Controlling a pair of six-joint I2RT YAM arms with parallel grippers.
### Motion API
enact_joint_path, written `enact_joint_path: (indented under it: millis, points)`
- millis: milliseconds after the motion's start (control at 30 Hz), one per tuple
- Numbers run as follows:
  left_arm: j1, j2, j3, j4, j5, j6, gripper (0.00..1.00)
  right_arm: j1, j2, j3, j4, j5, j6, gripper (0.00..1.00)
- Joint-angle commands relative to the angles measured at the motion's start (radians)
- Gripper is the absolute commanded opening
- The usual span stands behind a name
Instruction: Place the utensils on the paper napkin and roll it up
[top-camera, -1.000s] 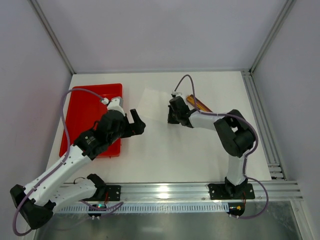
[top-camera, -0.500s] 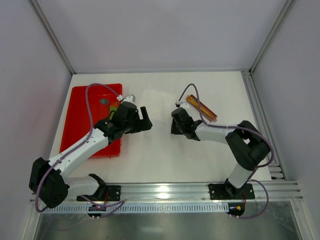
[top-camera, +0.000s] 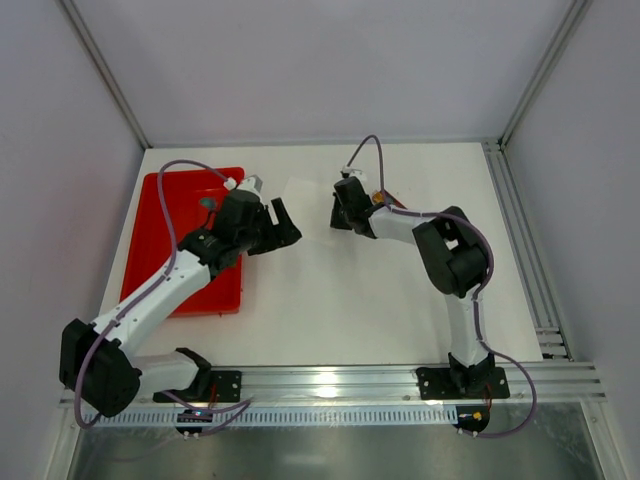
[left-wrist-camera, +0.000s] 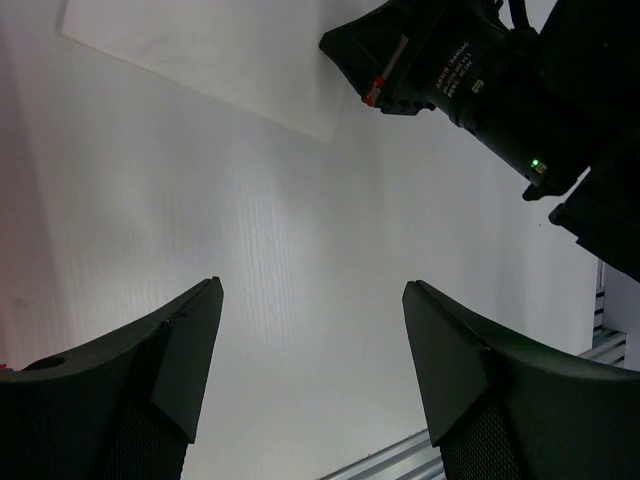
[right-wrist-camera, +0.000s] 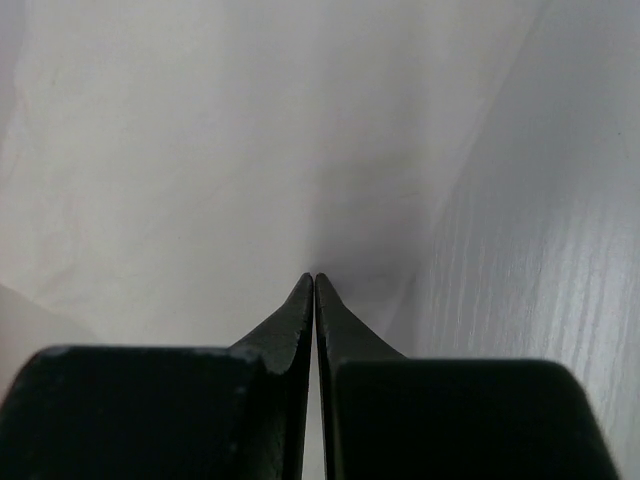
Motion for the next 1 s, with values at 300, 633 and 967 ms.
enact_joint_path:
  millis: [300,633,967]
  points:
    - [0.023,-0.063,-0.052,0.015,-0.033,0.027,0.75,0.04,-0.049,-0.14,0.016,-0.006,0.021,0.04]
    - [0.037,0.009,-0.042,0.069,-0.016,0.015,0.75,0.122,-0.256,-0.413,0.065,0.014,0.115,0.04]
    - [0.035,0.203,-0.03,0.17,0.059,-0.002,0.7,0.286,-0.467,-0.612,0.012,0.11,0.266,0.04]
